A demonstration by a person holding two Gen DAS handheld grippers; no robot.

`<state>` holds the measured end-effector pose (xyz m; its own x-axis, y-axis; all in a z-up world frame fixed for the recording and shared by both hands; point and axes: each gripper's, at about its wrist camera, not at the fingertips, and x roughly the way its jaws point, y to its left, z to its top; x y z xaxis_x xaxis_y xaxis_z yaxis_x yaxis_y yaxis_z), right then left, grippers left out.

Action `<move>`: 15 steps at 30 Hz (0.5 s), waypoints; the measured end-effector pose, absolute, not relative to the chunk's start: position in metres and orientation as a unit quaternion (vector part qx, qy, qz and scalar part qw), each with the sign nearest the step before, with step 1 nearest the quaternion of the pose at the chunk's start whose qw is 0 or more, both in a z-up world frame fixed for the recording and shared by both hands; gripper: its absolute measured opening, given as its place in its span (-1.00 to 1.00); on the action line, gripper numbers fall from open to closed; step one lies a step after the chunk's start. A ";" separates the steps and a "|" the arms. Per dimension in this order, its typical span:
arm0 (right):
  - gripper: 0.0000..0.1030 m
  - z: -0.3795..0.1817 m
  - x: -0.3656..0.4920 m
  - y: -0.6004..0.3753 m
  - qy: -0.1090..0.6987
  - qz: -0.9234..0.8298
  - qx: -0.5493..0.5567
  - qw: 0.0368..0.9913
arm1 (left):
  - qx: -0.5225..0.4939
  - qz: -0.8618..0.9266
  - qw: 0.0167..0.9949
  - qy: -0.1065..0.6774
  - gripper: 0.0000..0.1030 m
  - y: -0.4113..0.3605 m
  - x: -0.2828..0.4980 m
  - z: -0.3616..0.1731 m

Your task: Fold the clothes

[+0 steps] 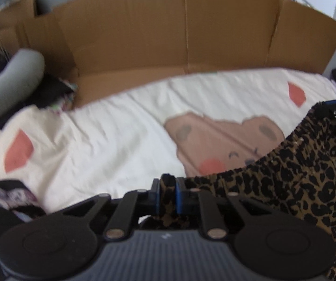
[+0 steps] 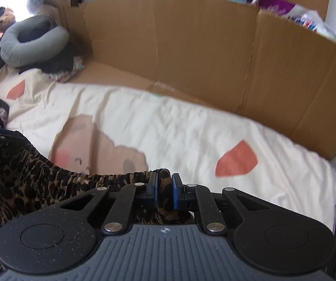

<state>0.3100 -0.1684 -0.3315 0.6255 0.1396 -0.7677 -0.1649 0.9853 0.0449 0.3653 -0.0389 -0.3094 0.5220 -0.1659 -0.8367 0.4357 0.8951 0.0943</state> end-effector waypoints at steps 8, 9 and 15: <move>-0.79 -0.323 0.332 -0.170 0.414 0.080 -0.026 0.906 | 0.148 -0.168 0.874 0.432 -0.74 -0.041 0.384 -0.303; -0.79 -0.322 0.335 -0.170 0.414 0.081 -0.028 0.906 | 0.148 -0.167 0.875 0.430 -0.74 -0.042 0.388 -0.302; -0.79 -0.327 0.366 -0.173 0.427 0.078 -0.028 0.901 | 0.150 -0.161 0.875 0.430 -0.74 -0.048 0.412 -0.305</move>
